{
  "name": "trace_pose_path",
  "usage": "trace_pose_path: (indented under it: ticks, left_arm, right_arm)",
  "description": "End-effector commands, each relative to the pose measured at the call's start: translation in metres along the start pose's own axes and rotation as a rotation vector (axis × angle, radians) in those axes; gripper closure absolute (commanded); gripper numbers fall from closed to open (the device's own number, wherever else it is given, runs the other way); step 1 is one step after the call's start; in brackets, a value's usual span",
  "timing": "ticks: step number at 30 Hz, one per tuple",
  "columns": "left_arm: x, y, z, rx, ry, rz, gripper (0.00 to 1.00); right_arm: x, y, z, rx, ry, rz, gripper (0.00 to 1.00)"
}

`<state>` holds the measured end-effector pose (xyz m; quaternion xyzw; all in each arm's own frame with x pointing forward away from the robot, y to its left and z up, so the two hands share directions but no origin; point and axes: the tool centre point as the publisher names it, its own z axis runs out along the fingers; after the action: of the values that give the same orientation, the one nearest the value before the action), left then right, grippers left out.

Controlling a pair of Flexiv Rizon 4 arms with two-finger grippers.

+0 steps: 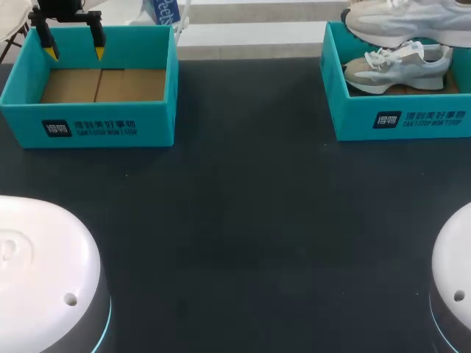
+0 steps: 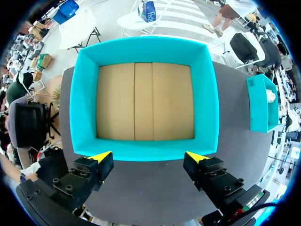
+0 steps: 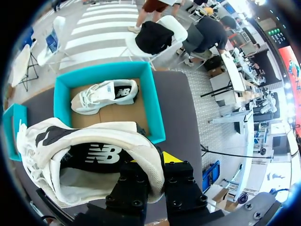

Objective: Take the shoe out of the shoebox, open the shoe tongue, remove and reinsert the insole, then place the shoe into the shoebox

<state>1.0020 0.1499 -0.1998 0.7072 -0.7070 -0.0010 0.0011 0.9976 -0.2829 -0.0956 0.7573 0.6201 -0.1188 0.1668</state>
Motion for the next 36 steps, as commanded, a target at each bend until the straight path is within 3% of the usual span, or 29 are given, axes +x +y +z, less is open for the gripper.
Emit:
trace_pose_path:
  ticks: [1, 10, 30, 36]
  left_arm:
    - [0.0, 0.001, 0.0, 0.001, 0.0, 0.0, 0.0]
    - [0.0, 0.001, 0.0, 0.001, 0.0, 0.0, 0.0]
    - [0.0, 0.001, 0.0, 0.001, 0.0, 0.0, 0.0]
    - [0.0, 0.001, 0.0, 0.001, 0.0, 0.0, 0.0]
  right_arm:
    - [0.025, -0.031, -0.014, -0.031, -0.038, 0.017, 1.0]
    - [0.098, -0.098, -0.038, -0.039, -0.023, 0.018, 1.0]
    - [0.207, -0.264, -0.101, -0.011, -0.052, -0.012, 1.0]
    - [0.237, -0.311, -0.108, 0.009, -0.053, -0.021, 1.0]
